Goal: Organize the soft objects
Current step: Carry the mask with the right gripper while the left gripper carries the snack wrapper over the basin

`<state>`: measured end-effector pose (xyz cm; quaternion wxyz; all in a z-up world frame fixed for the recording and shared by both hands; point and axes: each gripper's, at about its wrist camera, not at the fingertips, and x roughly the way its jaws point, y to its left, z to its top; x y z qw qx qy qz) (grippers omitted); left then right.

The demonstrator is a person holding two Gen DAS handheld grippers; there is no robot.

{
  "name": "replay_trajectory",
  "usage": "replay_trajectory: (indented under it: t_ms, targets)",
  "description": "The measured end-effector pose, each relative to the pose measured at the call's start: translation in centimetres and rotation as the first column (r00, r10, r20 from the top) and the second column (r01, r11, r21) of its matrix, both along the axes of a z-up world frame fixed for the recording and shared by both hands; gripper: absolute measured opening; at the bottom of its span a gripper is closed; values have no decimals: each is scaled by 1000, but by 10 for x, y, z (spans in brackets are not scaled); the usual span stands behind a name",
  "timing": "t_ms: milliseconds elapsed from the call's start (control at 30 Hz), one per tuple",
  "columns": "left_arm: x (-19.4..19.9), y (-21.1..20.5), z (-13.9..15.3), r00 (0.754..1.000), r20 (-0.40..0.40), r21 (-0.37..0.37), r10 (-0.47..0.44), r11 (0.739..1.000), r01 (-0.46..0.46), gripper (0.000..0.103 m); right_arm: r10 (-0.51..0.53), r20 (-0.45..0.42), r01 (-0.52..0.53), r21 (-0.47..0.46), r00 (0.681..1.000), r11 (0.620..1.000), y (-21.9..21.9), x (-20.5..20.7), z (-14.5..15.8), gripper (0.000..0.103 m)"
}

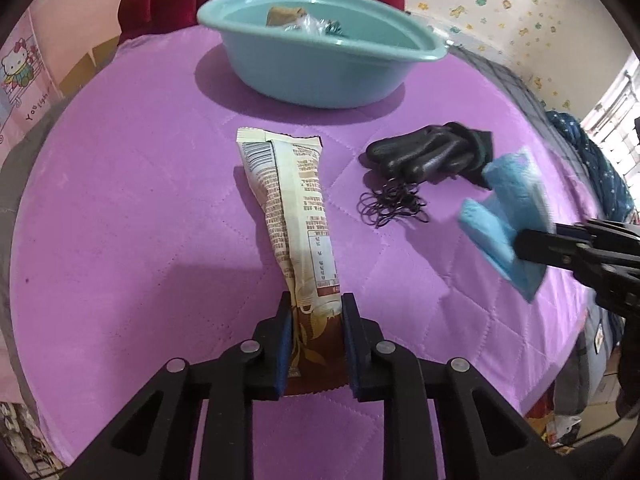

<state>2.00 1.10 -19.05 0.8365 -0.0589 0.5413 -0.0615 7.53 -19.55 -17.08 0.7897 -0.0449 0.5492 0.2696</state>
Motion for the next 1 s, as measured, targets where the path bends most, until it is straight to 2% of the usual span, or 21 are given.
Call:
replay_trajectory:
  t_ms: [200, 433, 700, 1000]
  targets:
    - [-13, -2, 20, 999, 33, 20, -21, 1000, 21, 23, 15, 6, -15, -3, 1000, 1000, 6, -2, 4, 18]
    - [-8, -12, 26, 998, 51, 34, -35, 999, 33, 23, 19, 17, -19, -11, 1000, 1000, 15, -3, 14, 18]
    - [-5, -17, 48, 993, 88, 54, -72, 996, 67, 24, -4, 23, 4, -7, 1000, 1000, 17, 0, 30, 18]
    - [8, -19, 71, 988, 120, 38, -93, 995, 89, 24, -23, 45, 23, -2, 999, 1000, 21, 10, 54, 18]
